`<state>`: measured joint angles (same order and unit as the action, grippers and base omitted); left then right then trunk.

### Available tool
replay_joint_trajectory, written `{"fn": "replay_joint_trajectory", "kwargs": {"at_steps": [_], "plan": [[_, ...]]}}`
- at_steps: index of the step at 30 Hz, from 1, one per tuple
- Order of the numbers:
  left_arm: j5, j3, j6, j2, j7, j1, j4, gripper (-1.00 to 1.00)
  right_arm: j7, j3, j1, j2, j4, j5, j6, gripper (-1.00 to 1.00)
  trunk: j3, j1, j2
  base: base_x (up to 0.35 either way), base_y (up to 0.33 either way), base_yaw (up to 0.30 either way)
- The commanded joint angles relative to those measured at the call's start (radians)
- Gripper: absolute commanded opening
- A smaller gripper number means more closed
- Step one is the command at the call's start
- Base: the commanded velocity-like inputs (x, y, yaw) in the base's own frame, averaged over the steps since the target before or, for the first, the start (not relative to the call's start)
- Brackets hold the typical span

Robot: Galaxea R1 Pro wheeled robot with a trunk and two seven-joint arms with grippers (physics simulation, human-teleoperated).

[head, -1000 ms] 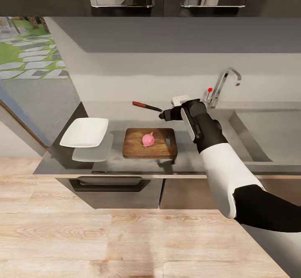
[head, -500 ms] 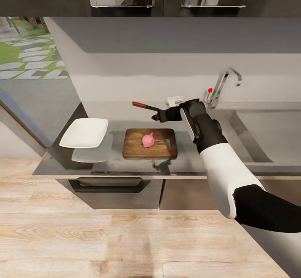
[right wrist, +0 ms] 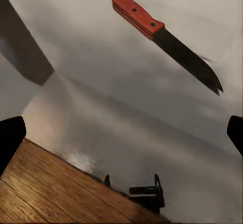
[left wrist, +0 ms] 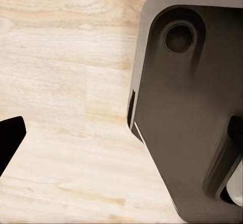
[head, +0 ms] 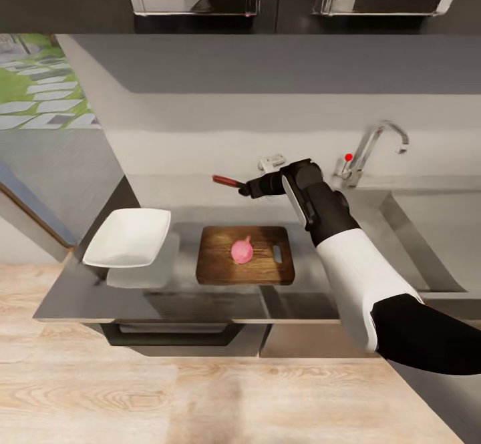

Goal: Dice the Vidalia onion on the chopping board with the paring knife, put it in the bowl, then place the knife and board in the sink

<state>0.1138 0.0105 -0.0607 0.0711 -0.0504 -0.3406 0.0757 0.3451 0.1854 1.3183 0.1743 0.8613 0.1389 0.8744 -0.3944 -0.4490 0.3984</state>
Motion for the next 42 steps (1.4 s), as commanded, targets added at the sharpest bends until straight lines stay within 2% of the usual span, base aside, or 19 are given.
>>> {"fn": "replay_joint_trajectory", "kwargs": {"at_steps": [1, 20, 25, 30, 37, 42], "plan": [[0.009, 0.000, 0.002, -0.001, 0.001, -0.001, 0.004, 1.00, 0.008, 0.000, 0.001, 0.000, 0.000, 0.010, 0.003, 1.00, -0.002, -0.001, 0.002, 0.259, 0.108, 0.000], [0.009, 0.000, 0.016, -0.002, 0.001, 0.003, 0.004, 1.00, 0.008, 0.014, 0.001, 0.000, -0.029, 0.010, 0.003, 1.00, -0.002, -0.001, 0.002, 0.192, 0.160, 0.000], [0.009, 0.000, 0.016, -0.002, 0.001, 0.003, 0.004, 1.00, 0.010, 0.023, 0.001, 0.000, -0.030, 0.010, 0.003, 1.00, -0.002, -0.001, 0.002, 0.033, 0.020, 0.000], [0.009, 0.000, 0.017, -0.002, 0.001, 0.003, 0.004, 1.00, 0.012, 0.059, 0.001, 0.000, -0.030, 0.009, 0.003, 1.00, -0.002, -0.001, 0.002, 0.004, 0.003, 0.000], [0.009, 0.000, 0.018, -0.002, 0.001, 0.003, 0.004, 1.00, 0.047, 0.066, 0.001, 0.000, -0.033, 0.009, 0.002, 1.00, -0.002, -0.001, 0.002, 0.000, 0.000, 0.000], [0.009, 0.000, 0.018, -0.003, 0.001, 0.003, 0.004, 1.00, 0.054, 0.066, 0.001, -0.013, -0.051, 0.008, -0.003, 1.00, -0.002, -0.001, 0.002, 0.000, 0.000, 0.000]]}}
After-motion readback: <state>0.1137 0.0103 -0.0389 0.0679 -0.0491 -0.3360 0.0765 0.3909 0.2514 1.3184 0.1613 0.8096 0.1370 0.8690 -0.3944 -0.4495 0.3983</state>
